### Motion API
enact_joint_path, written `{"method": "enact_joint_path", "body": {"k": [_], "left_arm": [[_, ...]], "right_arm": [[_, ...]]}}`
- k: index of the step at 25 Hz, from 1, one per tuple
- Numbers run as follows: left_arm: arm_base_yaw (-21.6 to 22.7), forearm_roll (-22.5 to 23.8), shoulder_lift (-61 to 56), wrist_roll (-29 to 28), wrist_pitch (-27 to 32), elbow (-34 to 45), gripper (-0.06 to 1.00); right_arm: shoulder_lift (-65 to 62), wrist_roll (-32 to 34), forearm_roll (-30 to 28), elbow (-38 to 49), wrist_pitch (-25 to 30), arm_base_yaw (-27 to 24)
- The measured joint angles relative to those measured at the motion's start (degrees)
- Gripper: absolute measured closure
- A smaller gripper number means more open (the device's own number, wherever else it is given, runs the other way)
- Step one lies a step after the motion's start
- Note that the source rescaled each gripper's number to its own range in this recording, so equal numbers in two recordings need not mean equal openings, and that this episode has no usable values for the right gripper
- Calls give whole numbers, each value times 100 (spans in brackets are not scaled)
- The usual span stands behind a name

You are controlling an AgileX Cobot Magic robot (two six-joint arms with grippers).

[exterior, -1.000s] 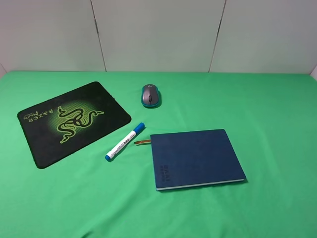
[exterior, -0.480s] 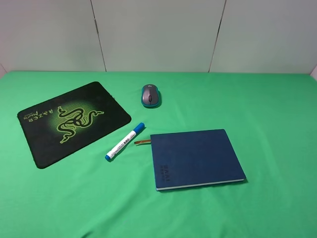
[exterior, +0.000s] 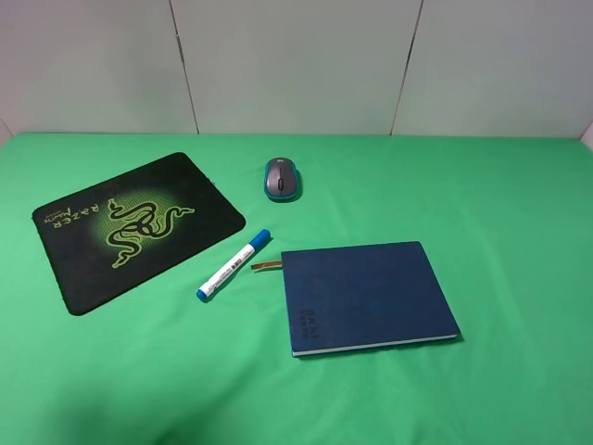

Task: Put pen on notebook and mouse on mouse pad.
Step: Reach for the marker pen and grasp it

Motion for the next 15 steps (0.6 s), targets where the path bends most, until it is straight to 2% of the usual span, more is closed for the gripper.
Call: {"method": "enact_joint_path", "body": {"k": [10, 15], "left_arm": [[-1372, -7, 2331, -31, -1060, -32, -3], [-2054, -13, 3407, -251, -1653, -106, -3]], "right_arm": [[0, 0, 0, 0, 0, 0], [0, 0, 0, 0, 0, 0]]}}
